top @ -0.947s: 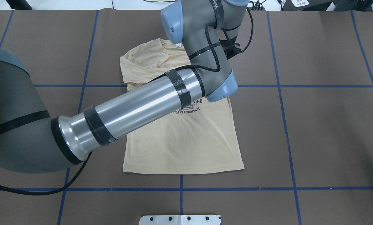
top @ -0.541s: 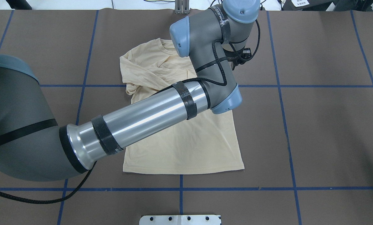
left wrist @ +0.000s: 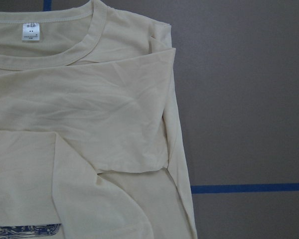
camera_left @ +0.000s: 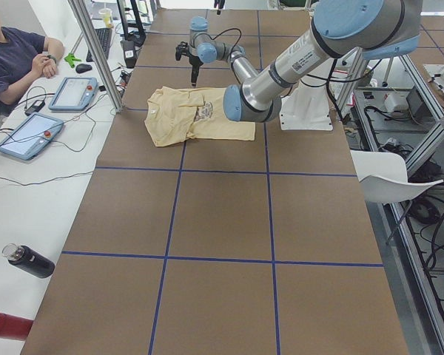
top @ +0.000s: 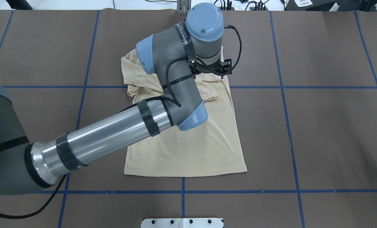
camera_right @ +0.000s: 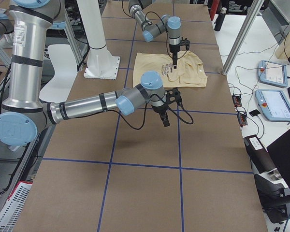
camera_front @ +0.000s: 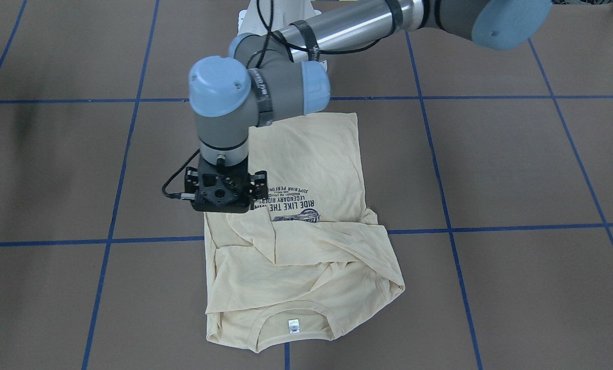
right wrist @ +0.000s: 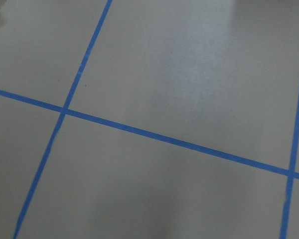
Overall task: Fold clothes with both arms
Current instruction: 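Release the sleeve and withdraw the left gripper while the right gripper approaches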
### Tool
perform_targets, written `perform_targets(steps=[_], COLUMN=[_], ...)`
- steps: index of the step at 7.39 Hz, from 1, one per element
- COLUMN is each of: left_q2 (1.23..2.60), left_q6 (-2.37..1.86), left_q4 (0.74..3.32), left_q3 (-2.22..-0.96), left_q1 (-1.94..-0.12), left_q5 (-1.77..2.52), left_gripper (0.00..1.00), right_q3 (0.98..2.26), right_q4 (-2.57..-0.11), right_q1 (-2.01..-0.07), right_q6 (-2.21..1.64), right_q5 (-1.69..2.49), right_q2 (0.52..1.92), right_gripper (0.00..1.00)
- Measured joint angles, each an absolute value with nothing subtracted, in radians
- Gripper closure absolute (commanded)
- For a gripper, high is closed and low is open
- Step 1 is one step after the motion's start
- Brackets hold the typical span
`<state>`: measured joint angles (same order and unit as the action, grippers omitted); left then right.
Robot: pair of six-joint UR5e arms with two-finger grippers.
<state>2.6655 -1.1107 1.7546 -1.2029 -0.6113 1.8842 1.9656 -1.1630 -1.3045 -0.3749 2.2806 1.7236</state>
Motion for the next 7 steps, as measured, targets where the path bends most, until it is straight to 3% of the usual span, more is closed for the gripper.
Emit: perform_targets(steps=[4,7], left_q2=[2.061,1.859], left_q6=[-0.949,-1.019], left_q4=[1.733,1.762], left_q3=[-1.894,-2.074], left_q1=[-0.608,-0.582], left_q5=[1.873,1.82], left_gripper=[0.0,0.0], right_q3=[2.034,2.089], right_q4=[-0.966,-1.021], right_q1=[-0.941,-0.64], right_q6=[-0.904,-1.154], right_q5=[2.021,1.717], right_q2=[1.705,1.641], right_gripper=[0.0,0.0])
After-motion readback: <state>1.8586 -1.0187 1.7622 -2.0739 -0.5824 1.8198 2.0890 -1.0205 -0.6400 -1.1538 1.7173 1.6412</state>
